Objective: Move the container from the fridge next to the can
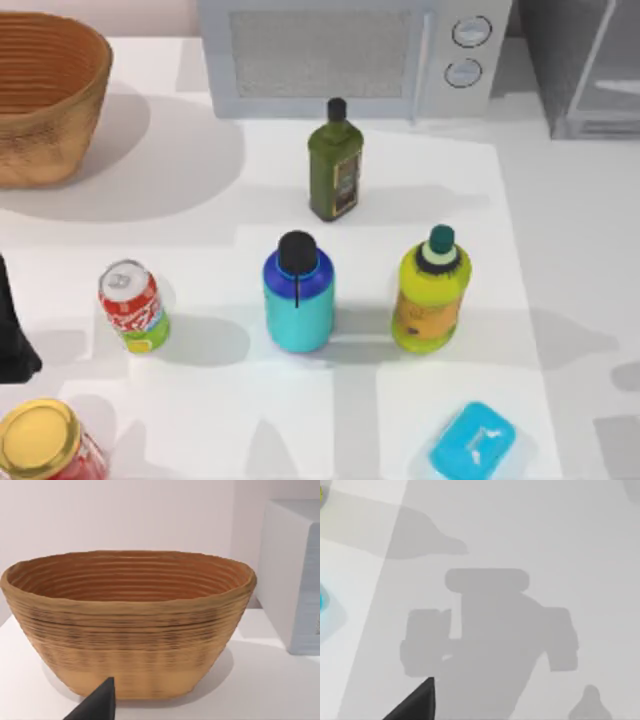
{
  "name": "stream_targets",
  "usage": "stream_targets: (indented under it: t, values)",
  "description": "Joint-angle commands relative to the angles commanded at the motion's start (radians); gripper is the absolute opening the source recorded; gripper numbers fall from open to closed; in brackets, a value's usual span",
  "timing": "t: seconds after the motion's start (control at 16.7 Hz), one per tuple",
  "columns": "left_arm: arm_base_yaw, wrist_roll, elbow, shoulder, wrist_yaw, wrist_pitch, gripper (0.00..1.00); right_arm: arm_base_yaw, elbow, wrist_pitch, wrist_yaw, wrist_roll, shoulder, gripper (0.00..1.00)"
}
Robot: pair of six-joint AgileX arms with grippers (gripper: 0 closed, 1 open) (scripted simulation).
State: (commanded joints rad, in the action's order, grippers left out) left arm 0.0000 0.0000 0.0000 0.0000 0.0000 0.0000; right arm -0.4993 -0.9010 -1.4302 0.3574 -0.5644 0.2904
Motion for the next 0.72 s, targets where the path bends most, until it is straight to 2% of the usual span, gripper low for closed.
stream_targets:
  t: [0.42,0.6,0.72]
  values:
    - [0.000,0.000,0.000,0.000,0.000,0.000,1.00,-0.684,-0.227,-0.011,0.327,-0.859,0.814,1.00]
    - [0.000,0.000,0.000,0.000,0.000,0.000,1.00,-0.957,-0.316,-0.025,0.432,-1.152,1.127,1.00]
    - [0.000,0.000,0.000,0.000,0.000,0.000,1.00,-1.099,-0.363,-0.034,0.488,-1.297,1.288,1.00]
